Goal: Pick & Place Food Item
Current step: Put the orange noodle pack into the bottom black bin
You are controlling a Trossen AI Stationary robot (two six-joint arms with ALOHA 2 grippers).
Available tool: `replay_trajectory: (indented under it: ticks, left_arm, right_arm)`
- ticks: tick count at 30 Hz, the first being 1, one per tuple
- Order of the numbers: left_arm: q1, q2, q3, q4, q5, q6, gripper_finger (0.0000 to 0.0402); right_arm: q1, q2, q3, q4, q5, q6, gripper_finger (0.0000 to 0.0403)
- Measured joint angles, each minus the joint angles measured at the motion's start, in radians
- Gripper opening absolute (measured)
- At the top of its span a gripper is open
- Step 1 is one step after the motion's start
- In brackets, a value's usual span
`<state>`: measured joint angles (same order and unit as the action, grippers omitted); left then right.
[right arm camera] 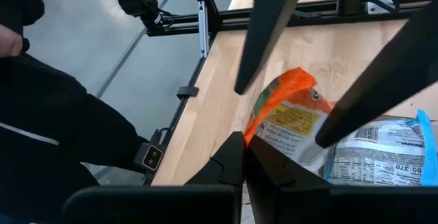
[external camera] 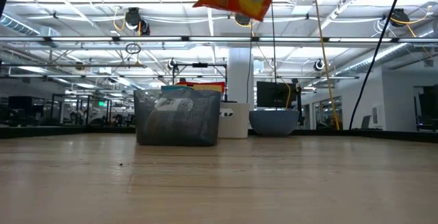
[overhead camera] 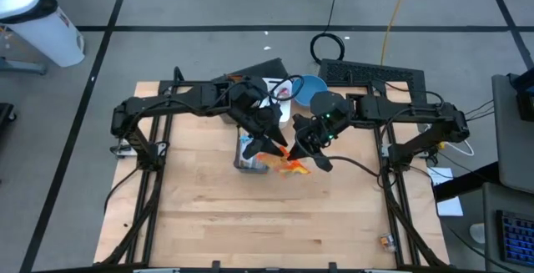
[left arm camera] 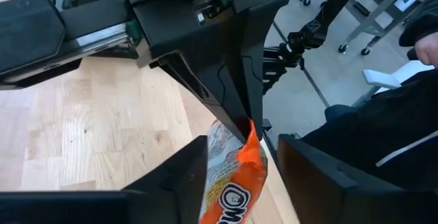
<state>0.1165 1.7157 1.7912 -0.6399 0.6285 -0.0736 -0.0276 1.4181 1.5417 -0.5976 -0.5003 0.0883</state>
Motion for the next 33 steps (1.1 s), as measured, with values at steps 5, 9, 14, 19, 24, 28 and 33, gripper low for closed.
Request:
replay_trajectory:
  ticks: [5,9,14,19,24,28,33]
  left_arm:
    - [-0.001,0.000,0.000,0.000,0.001,0.000,0.0122]
    - [-0.001,0.000,0.000,0.000,0.028,0.004,0.0083]
    - [-0.006,0.000,0.000,0.000,0.035,0.027,0.0032]
    - [-0.006,0.000,0.000,0.000,0.045,0.038,0.0008]
    - [-0.006,0.000,0.000,0.000,0.044,0.044,0.0004]
    - [-0.006,0.000,0.000,0.007,0.044,0.043,0.0004]
    - [-0.004,0.000,0.000,0.007,0.044,0.029,0.0003]
  right_arm:
    - [0.000,0.000,0.000,0.006,0.000,0.000,0.0000]
    - [0.000,0.000,0.000,0.013,0.000,0.000,0.0000]
    - [0.000,0.000,0.000,0.018,-0.001,0.000,0.0000]
    - [0.000,0.000,0.000,0.018,-0.001,0.000,0.0000]
    - [0.000,0.000,0.000,0.021,0.000,0.000,0.0000]
    - [0.000,0.000,-0.001,0.037,-0.001,0.000,0.0001]
    - [0.000,0.000,-0.001,0.040,0.000,0.004,0.0032]
